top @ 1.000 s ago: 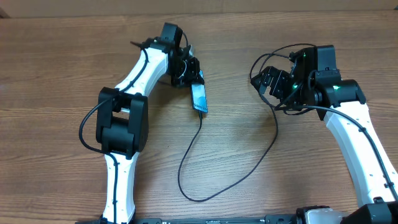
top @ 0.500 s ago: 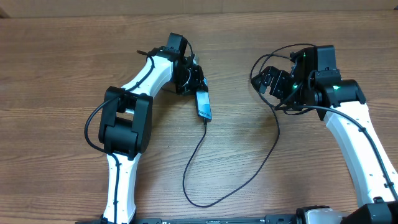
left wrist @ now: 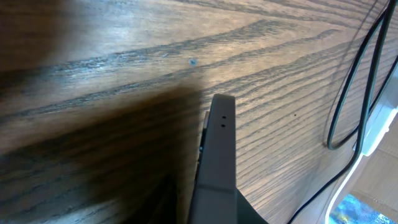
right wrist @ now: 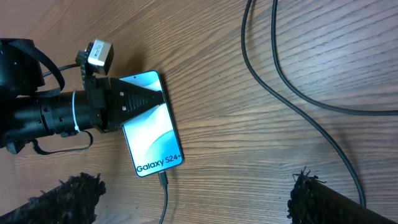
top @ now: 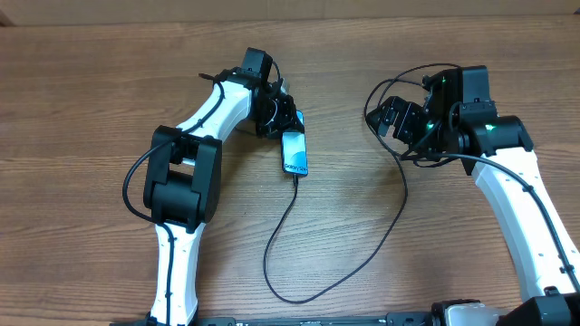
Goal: Plug charger to phone and switch on socket
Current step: 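Lower the phone flat onto the table with the left gripper and release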
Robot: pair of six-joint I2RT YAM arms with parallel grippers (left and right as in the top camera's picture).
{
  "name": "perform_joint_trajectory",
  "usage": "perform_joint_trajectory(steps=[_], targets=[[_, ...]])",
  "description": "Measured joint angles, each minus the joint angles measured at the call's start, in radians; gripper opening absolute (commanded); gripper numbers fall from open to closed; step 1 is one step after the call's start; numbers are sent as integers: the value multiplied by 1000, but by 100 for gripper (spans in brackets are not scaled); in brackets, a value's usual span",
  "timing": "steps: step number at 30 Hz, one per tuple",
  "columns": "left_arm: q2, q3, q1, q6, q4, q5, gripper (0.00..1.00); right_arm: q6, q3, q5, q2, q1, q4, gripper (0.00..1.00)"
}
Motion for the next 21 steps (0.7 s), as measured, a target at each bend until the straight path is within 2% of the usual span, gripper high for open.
perform_joint_trajectory(steps=[5,11,17,21], targets=[[0,0,0,0,0,3,31,0,0,0,0,0,0,100],[0,0,0,0,-4,1,34,0,0,0,0,0,0,100],[-5,0,0,1,-17,2,54,0,0,0,0,0,0,100],[-16,1,-2,0,-49,-21,62,0,0,0,0,0,0,100]])
